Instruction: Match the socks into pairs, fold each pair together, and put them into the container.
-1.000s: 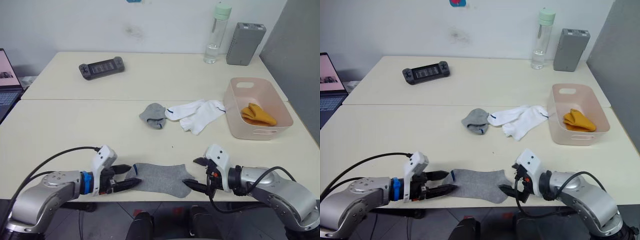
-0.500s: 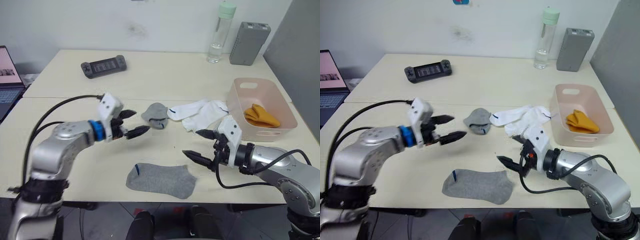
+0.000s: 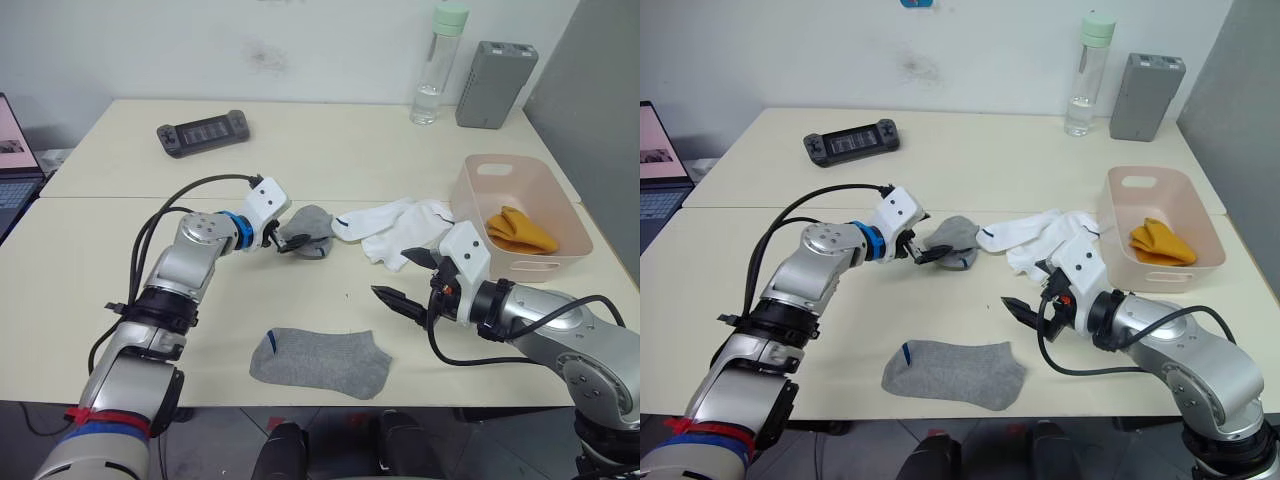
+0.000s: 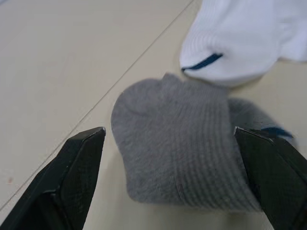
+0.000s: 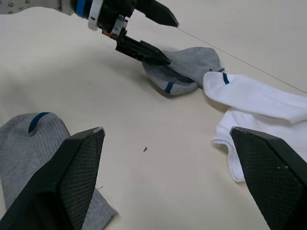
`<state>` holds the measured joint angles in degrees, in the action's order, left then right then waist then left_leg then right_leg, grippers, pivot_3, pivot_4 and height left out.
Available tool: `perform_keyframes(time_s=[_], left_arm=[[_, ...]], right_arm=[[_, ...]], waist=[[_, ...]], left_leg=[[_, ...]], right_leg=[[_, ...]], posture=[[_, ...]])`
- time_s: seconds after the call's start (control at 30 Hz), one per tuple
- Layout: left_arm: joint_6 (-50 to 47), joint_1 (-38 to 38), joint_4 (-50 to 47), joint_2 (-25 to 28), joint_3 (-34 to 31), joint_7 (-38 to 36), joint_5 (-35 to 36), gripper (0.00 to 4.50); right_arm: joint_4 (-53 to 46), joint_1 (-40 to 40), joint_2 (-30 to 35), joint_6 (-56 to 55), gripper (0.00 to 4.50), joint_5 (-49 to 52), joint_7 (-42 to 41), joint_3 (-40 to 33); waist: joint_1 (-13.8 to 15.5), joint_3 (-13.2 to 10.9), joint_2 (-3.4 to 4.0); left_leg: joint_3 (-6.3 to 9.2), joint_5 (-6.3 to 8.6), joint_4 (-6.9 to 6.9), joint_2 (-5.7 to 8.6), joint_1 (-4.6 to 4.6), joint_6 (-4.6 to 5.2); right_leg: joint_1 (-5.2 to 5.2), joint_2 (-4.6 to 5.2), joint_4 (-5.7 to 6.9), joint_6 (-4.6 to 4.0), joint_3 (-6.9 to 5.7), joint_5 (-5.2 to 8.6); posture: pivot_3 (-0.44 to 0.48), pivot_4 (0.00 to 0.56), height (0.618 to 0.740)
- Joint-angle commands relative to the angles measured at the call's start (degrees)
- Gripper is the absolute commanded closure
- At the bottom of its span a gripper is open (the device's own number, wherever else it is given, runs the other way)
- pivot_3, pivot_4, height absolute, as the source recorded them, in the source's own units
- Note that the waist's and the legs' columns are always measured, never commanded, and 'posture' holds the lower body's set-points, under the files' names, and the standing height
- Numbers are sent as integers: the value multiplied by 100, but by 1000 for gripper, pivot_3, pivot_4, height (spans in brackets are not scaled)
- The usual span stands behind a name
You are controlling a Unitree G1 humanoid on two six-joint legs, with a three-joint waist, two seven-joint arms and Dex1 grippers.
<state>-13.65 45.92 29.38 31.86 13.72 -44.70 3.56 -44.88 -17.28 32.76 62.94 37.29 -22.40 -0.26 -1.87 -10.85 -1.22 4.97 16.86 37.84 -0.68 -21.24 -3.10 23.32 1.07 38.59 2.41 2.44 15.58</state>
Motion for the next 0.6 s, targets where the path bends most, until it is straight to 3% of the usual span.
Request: perform_keyframes(time_s=[0.03,0.1,0.47,0.6], left_arm=[[582,197,498,-42,35,-122,-307,21],[723,138,700,-67,47,-201,-395,21],[697,-179,693,-44,-318,-197,-336,3324],[362,-221,557,-218,-839,26,89,4449]], right_arm=[[-203,-92,25,-8,0,84,36,-49],[-224,-104,19,36,0,111,55,-60],[-153,-239,58,85,0,168,46,-22],[-147,-244,78,71,0,159,34,1]], waist=[[0,0,0],[0,0,0],[-1,0,0],[-2,0,0]], left_leg=[[0,0,0,0,-1,0],[1,0,0,0,-4,0],[7,0,4,-1,-4,1],[6,0,5,-1,-3,1]], right_leg=[[0,0,0,0,-1,0],[3,0,0,0,-1,0],[4,0,11,1,-4,-1],[4,0,14,1,-4,-1]], posture=[[0,150,740],[0,150,740],[0,150,740],[0,150,740]])
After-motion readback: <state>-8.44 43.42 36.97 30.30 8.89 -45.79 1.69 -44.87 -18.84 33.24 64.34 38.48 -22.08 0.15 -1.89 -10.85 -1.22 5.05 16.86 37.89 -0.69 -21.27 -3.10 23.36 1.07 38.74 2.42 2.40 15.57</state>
